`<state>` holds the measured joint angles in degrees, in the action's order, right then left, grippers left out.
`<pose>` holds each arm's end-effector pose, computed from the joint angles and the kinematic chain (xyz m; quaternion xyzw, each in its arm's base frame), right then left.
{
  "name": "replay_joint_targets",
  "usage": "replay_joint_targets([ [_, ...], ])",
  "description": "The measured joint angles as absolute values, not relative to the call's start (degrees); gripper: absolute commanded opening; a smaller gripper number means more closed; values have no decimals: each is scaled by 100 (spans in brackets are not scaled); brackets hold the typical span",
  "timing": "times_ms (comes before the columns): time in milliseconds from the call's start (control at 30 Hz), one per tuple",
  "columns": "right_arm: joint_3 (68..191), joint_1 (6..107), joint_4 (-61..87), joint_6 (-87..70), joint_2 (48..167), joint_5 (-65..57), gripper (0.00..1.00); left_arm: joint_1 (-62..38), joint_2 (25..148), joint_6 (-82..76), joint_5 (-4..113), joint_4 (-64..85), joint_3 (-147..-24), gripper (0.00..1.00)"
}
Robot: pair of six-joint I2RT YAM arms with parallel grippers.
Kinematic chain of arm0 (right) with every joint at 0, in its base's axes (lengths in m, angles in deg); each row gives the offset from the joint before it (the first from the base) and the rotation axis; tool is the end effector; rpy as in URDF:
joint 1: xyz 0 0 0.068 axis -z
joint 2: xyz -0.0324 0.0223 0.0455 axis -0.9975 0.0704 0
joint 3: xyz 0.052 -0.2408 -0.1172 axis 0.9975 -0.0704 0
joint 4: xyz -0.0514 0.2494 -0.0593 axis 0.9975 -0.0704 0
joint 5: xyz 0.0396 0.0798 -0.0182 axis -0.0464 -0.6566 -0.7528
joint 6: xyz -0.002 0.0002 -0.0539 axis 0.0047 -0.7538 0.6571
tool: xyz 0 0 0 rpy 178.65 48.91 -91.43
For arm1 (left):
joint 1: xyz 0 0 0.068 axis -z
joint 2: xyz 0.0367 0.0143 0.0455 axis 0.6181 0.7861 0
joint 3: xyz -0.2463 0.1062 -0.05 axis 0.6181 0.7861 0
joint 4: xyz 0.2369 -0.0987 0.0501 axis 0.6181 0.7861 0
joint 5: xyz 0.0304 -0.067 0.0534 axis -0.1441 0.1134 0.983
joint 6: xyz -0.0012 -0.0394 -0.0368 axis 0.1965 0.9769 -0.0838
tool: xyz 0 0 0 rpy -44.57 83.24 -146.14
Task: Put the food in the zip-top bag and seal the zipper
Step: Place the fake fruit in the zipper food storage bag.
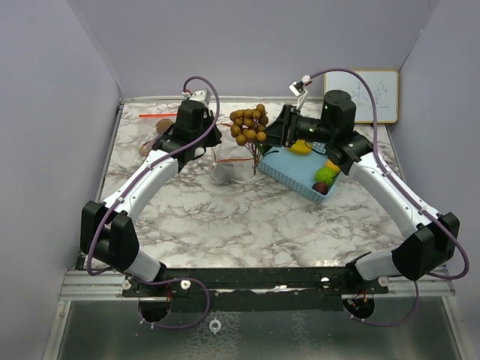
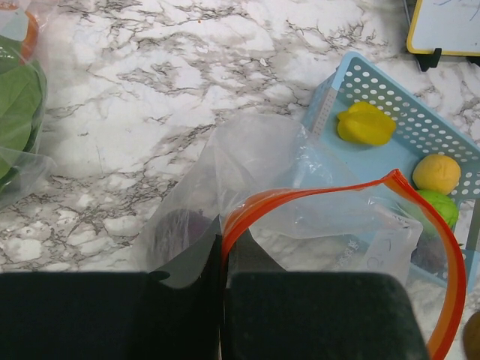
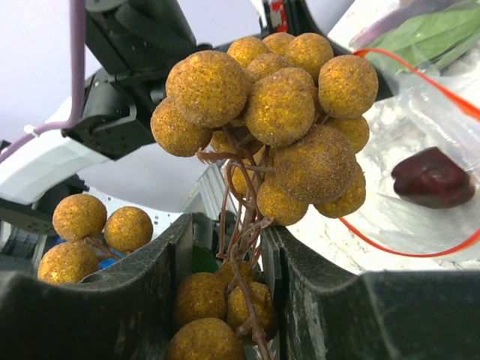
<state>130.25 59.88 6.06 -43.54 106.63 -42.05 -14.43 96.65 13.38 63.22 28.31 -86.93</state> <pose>0.2770 0.1638 0.3979 -0.1439 0.7411 0.5738 0.3176 0.3203 -0.1405 0.3339 -0.0303 0.8542 -0.2218 0.4692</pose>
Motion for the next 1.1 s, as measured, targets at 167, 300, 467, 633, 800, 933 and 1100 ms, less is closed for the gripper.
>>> replay_joint_targets([
  [167,13025,5776,444,-4192,10936,-4404,22,-1443,9680,1359,6315,2822,-8693,0],
  [300,13027,5675,182,-3965,11240,-4491,21,-1443,9687,1370,6315,2787,-8697,0],
  [467,13095,5640,-472,-3714,11568,-4207,22,-1443,9698,1390,6296,2787,-8761,0],
  [633,13694,5640,-1077,-3720,12031,-3943,20,-1443,9696,1399,6178,2722,-8778,0],
  [800,14544,5642,-1700,-3694,12473,-3930,20,-1443,9696,1399,6016,2512,-8726,0],
  [933,14668,5642,-2273,-3543,12518,-3729,20,-1443,9696,1394,5874,2448,-8667,0],
  [1100,14815,5627,-2776,-3434,12844,-3392,20,-1443,9696,1403,5701,2402,-8667,0],
])
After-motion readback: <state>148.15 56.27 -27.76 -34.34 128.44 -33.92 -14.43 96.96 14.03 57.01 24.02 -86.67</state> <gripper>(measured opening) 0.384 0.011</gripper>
